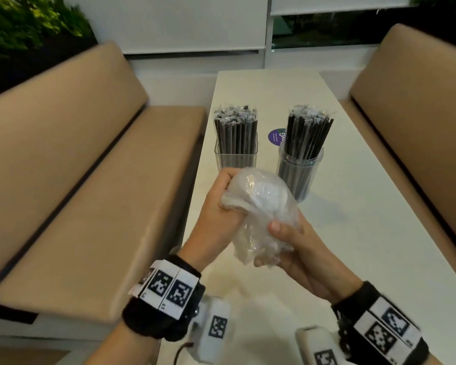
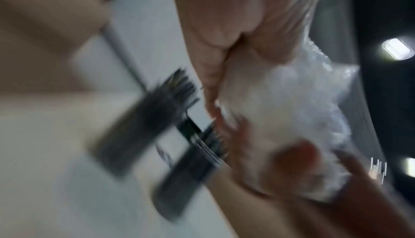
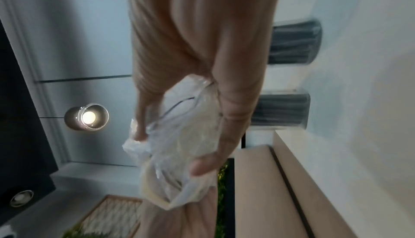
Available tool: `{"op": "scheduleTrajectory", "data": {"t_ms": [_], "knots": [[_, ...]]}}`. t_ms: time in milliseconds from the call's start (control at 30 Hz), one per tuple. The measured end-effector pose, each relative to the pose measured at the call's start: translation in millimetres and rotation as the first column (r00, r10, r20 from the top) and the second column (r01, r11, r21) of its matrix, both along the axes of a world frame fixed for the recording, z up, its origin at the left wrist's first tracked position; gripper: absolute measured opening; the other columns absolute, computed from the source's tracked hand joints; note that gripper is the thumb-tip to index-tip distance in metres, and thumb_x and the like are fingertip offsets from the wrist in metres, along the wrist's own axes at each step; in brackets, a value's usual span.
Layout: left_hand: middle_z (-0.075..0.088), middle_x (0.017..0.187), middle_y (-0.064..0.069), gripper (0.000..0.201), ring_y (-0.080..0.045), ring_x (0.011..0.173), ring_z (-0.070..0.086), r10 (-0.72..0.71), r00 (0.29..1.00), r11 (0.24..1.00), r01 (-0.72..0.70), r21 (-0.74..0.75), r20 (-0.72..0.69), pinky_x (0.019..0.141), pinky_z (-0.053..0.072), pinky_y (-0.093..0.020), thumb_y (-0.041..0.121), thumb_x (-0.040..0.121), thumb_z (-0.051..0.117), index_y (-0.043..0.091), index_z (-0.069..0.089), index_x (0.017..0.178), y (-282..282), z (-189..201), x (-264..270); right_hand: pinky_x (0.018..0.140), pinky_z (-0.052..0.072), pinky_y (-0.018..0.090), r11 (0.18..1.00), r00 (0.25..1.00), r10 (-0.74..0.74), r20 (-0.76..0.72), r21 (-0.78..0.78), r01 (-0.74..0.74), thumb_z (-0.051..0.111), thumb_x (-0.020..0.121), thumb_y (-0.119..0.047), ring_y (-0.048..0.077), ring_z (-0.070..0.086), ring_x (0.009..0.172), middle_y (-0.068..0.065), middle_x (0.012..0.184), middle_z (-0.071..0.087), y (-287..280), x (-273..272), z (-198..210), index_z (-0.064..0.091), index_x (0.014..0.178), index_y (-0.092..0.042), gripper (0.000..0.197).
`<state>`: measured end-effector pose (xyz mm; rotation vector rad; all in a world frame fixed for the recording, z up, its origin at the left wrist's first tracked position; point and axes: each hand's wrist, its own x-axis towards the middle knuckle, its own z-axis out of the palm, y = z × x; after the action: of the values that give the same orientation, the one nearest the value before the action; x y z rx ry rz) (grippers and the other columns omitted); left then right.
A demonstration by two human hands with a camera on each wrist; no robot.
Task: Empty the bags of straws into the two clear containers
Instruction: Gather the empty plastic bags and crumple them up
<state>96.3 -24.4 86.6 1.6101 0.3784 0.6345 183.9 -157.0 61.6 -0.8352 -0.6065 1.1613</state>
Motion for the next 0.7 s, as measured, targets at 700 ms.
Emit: {"op": "scheduleTrajectory", "data": {"t_ms": [700], "knots": [[0.059, 0.131, 0.000, 0.071, -0.020, 0.111, 0.067, 0.225, 0.974, 0.935, -0.225, -0.273, -0.029, 0.074, 0.060, -0.032, 0.034, 0.073, 0.079, 0.033, 0.045, 0.134, 70.7, -2.7, -148.0, 0.085, 0.057, 0.055, 0.993, 0.903, -0.121, 0.413, 0.050, 0.110, 0.068, 0.082, 0.005, 0.037, 0.064, 0.107, 0.013, 0.113, 0.066, 99.6, -73.2, 20.6, 0.067, 0.105, -0.014, 0.029]]}}
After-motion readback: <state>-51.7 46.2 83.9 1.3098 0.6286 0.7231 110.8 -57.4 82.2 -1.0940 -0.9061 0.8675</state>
